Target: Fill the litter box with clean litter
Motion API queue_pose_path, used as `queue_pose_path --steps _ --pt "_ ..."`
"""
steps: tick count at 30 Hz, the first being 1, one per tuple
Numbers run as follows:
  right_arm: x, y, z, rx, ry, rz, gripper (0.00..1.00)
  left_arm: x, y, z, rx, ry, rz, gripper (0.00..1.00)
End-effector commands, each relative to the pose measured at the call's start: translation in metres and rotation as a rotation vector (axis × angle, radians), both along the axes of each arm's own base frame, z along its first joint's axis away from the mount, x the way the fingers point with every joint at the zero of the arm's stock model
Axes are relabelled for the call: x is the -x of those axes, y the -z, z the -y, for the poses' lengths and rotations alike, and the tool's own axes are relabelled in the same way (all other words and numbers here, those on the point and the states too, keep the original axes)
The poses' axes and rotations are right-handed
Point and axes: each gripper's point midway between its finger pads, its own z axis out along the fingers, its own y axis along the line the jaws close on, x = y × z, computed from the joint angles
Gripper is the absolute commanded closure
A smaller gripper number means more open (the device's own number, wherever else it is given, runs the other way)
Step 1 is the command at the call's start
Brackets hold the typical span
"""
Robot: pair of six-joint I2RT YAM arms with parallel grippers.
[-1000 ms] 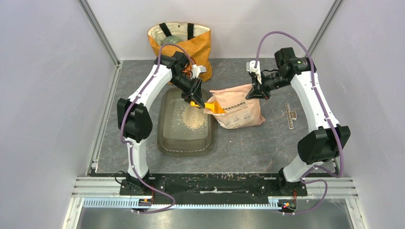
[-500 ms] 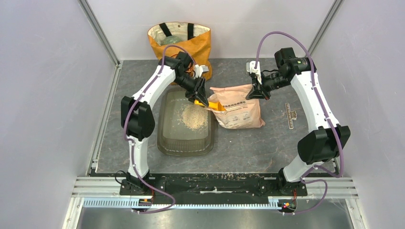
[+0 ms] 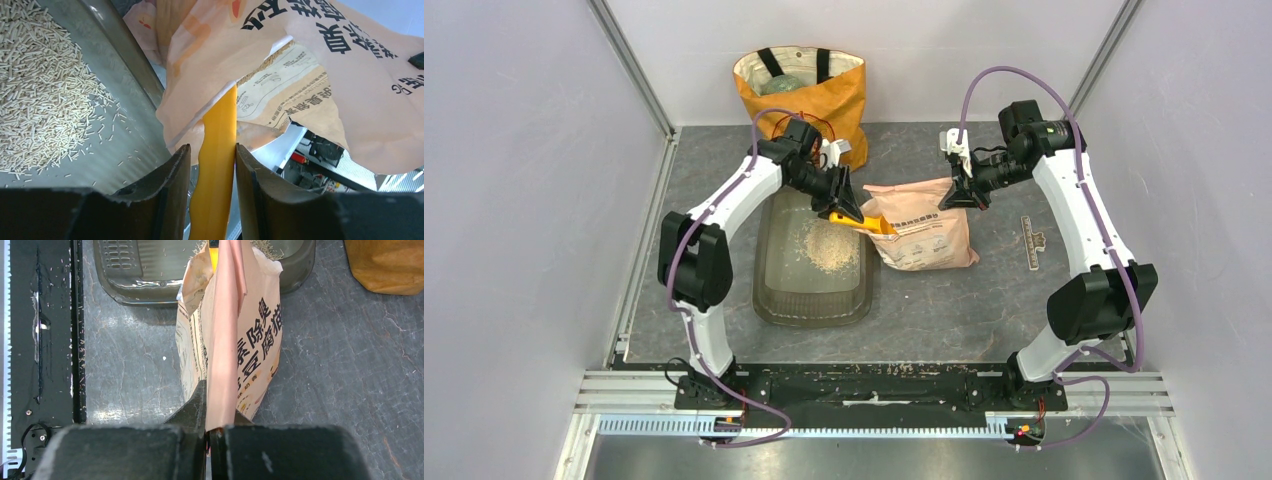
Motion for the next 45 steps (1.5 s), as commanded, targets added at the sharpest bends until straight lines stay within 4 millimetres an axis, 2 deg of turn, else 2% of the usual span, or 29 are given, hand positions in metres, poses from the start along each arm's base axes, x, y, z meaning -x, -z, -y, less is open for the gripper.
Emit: queue_pose_path --steps 1,7,13,18,23,26,29,33,35,40,45 --pt "0.005 -0.051 -0.017 -0.126 -0.054 0.134 1.00 -0.011 -0.024 0.003 0.055 -0.089 0.077 0.56" --pt "0.004 -0.050 -0.017 -0.124 -0.053 0.134 1.00 -0.008 -0.027 0.003 0.097 -0.160 0.081 0.56" --pt "0.004 -0.050 -0.017 -0.124 -0.052 0.141 1.00 -0.014 -0.032 -0.004 0.031 -0.193 0.122 0.98" --pt "0.003 -0.050 -0.016 -0.122 -0.054 0.147 1.00 -0.007 -0.038 -0.014 -0.052 -0.144 0.142 0.98" --pt "0.003 -0.049 -0.016 -0.119 -0.054 0.145 1.00 -0.012 -0.040 -0.017 -0.137 -0.124 0.175 0.98" --pt "0.002 -0.050 -0.018 -0.120 -0.057 0.146 1.00 -0.013 -0.024 -0.010 -0.224 -0.094 0.192 0.98" --pt "-0.002 -0.050 -0.019 -0.119 -0.057 0.153 1.00 -0.014 0.002 -0.003 -0.304 -0.073 0.162 0.98" --pt "-0.007 -0.049 -0.020 -0.119 -0.054 0.151 1.00 -0.017 0.024 0.013 -0.350 -0.043 0.150 0.98" --pt "-0.009 -0.048 -0.021 -0.116 -0.053 0.151 1.00 -0.011 0.029 0.031 -0.270 0.002 0.100 0.98" --pt "-0.011 -0.044 -0.020 -0.109 -0.052 0.148 1.00 0.002 0.018 0.072 0.016 0.098 0.023 0.98" --pt "-0.012 -0.040 -0.020 -0.108 -0.050 0.140 1.00 0.016 -0.015 0.088 0.267 0.140 -0.055 0.98"
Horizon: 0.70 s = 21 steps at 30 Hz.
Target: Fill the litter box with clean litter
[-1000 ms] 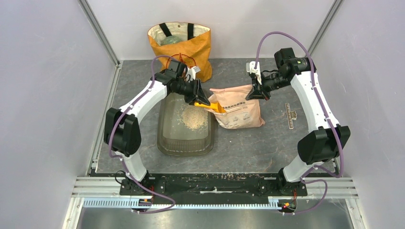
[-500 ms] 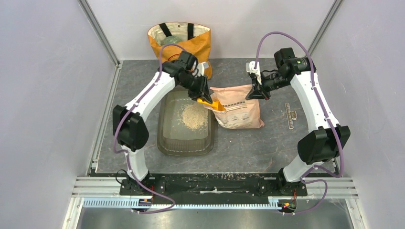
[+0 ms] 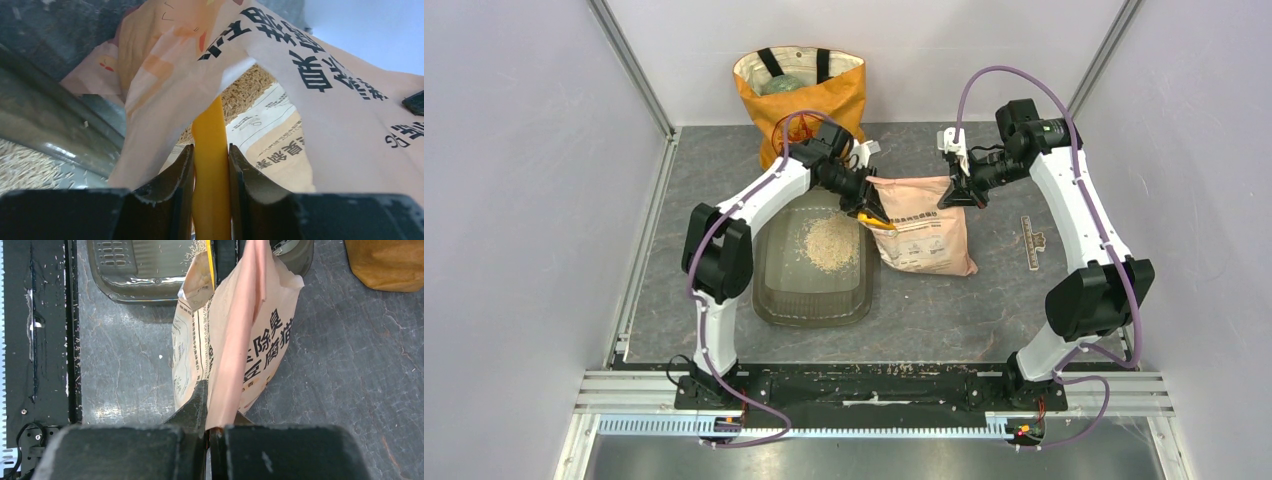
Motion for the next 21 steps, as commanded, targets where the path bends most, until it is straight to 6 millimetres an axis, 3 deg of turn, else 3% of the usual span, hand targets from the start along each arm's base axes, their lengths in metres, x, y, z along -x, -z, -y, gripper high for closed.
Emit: queue_pose_path --steps 1,6,14,21 --pt "-0.005 -0.045 -0.019 -0.123 -0.053 0.142 1.00 0.022 -0.035 0.030 0.300 0.101 -0.093 0.98" --pt "-0.006 -0.047 -0.019 -0.127 -0.047 0.142 1.00 0.022 -0.062 0.017 0.404 0.058 -0.083 0.98" --pt "-0.002 -0.050 -0.020 -0.140 -0.040 0.142 1.00 0.014 -0.066 -0.029 0.406 -0.029 -0.107 0.98" --pt "-0.002 -0.062 -0.022 -0.166 -0.027 0.162 1.00 0.026 -0.075 -0.057 0.400 -0.030 -0.096 0.98"
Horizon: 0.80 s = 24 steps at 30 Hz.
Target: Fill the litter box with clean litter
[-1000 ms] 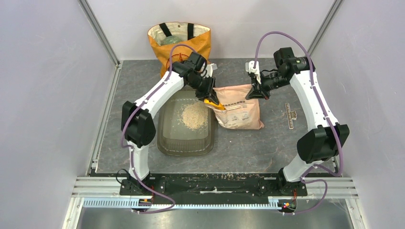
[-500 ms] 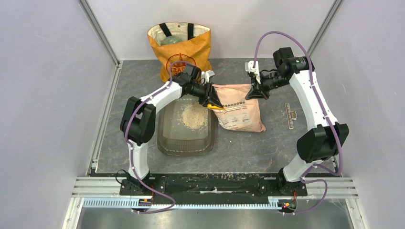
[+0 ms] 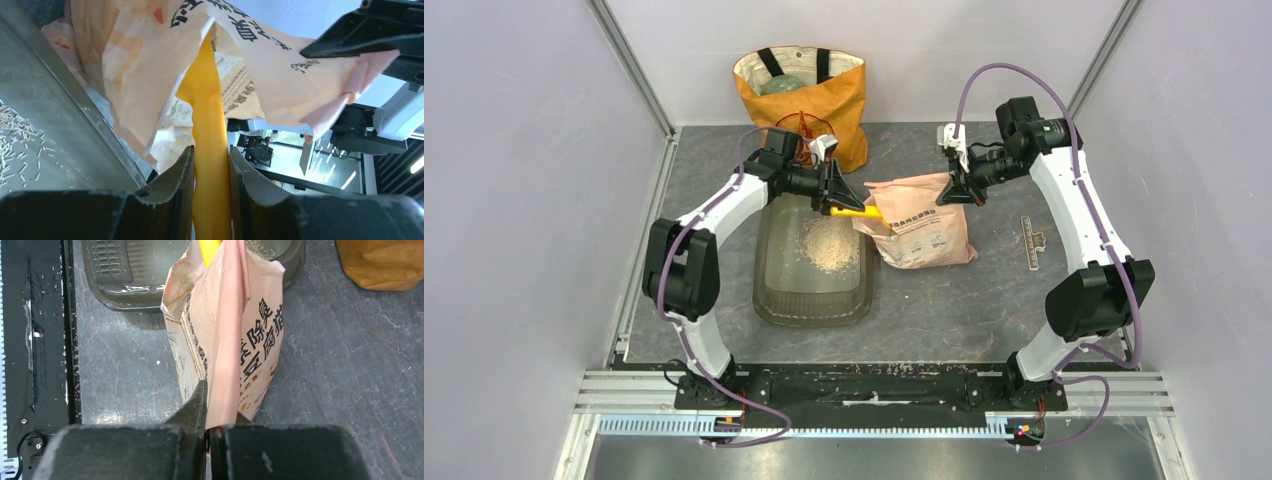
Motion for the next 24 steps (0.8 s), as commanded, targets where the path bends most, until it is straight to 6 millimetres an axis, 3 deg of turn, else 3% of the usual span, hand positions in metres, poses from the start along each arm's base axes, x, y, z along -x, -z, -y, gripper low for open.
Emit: queue_pose_path --steps 1,8,24 --pt "0.002 -0.059 -0.020 -0.149 -0.052 0.174 1.00 0.022 -0.034 -0.017 0.062 0.054 0.054 0.98" --pt "0.002 -0.061 -0.020 -0.154 -0.054 0.178 1.00 0.021 -0.032 -0.060 0.039 0.015 0.044 0.98" --pt "-0.004 -0.062 -0.021 -0.147 -0.060 0.175 1.00 0.034 -0.047 -0.112 0.086 -0.010 0.020 0.98"
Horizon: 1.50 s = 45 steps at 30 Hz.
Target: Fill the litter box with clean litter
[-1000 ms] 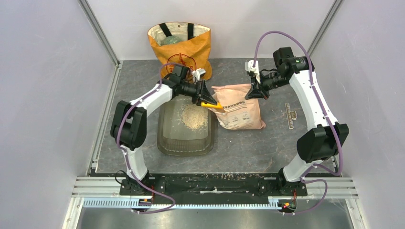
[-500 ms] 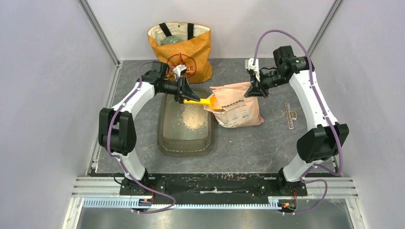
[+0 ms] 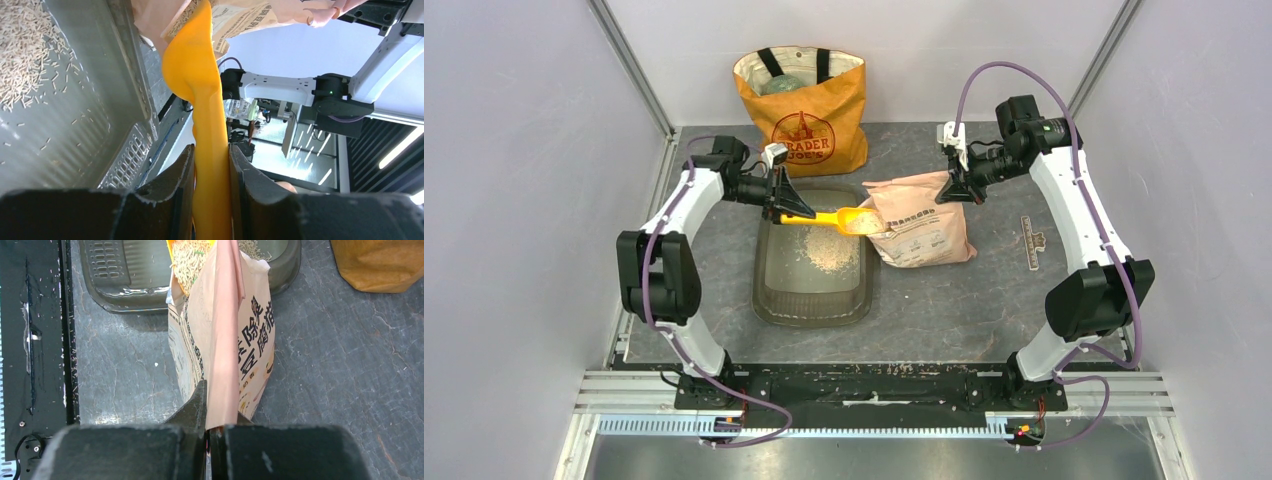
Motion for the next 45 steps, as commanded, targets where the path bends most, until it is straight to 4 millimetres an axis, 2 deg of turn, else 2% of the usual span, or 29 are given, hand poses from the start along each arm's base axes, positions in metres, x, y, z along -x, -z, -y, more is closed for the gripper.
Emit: queue_pose_path --steps 1,6,8,14,21,24,27,30,34,39,45 --pt "-0.002 -0.058 -0.019 -0.139 -0.068 0.164 1.00 0.012 -0.034 -0.013 0.073 0.025 0.083 0.98" --pt "-0.003 -0.054 -0.021 -0.132 -0.072 0.159 1.00 0.018 -0.042 -0.025 0.107 0.012 0.086 0.98" --pt "-0.004 -0.054 -0.021 -0.132 -0.072 0.156 1.00 0.016 -0.045 -0.041 0.114 -0.025 0.092 0.98" --pt "-0.007 -0.052 -0.024 -0.128 -0.071 0.146 1.00 0.020 -0.053 -0.070 0.126 -0.101 0.092 0.98" --pt "-0.010 -0.050 -0.026 -0.123 -0.063 0.142 1.00 0.028 -0.045 -0.096 0.096 -0.168 0.062 0.98" --pt "-0.012 -0.050 -0.025 -0.121 -0.053 0.135 1.00 0.030 -0.034 -0.105 0.003 -0.155 0.079 0.98" --pt "-0.012 -0.048 -0.024 -0.114 -0.041 0.124 1.00 0.018 -0.018 -0.116 -0.146 -0.202 0.113 0.98" --pt "-0.014 -0.047 -0.022 -0.105 -0.020 0.116 1.00 0.005 -0.015 -0.122 -0.265 -0.247 0.178 0.98" --pt "-0.020 -0.046 -0.011 -0.100 0.040 0.087 1.00 0.001 -0.004 -0.123 -0.407 -0.228 0.214 0.98" --pt "-0.031 -0.042 0.013 -0.083 0.118 0.074 1.00 0.000 0.010 -0.123 -0.604 -0.192 0.311 0.98" --pt "-0.040 -0.028 0.034 -0.053 0.168 0.072 1.00 -0.003 0.011 -0.108 -0.809 -0.123 0.513 0.98"
